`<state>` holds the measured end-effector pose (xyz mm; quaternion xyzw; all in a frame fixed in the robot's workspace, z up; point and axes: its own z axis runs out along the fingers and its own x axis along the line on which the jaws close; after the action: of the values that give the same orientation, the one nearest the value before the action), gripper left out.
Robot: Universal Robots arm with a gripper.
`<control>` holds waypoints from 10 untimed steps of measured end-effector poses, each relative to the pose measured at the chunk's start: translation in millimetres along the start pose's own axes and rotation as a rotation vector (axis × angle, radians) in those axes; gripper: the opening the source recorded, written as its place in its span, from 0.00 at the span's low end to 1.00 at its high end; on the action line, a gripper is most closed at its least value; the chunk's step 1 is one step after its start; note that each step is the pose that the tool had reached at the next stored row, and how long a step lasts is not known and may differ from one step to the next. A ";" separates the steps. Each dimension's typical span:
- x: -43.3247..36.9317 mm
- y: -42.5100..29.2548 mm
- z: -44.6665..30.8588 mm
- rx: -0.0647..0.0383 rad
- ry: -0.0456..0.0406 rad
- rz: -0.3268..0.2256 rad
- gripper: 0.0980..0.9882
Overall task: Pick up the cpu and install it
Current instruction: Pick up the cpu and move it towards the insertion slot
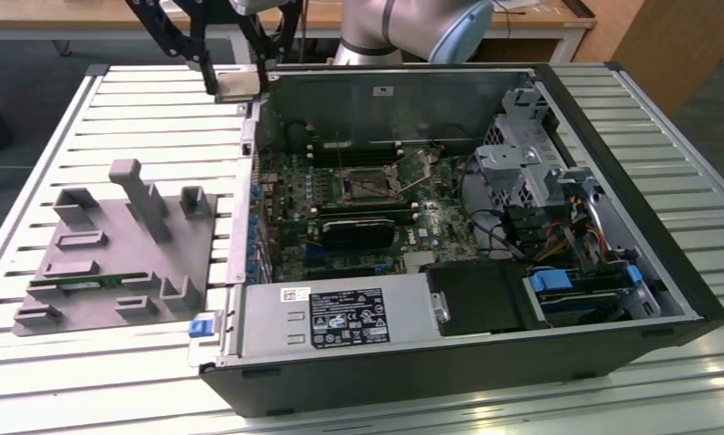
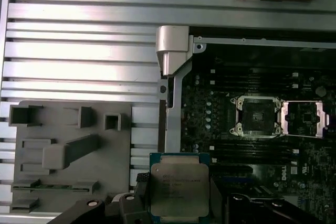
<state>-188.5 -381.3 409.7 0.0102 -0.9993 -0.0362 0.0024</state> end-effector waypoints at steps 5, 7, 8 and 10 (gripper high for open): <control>-10.1 0.8 0.2 0.000 -0.0001 0.000 0.50; -13.1 1.8 0.2 0.000 0.0001 0.000 0.50; -14.5 2.2 0.3 0.000 -0.0001 0.000 0.50; -16.5 3.0 0.4 0.000 0.0000 0.000 0.50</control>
<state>-172.0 -378.0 409.5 0.0102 -0.9993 -0.0362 0.0025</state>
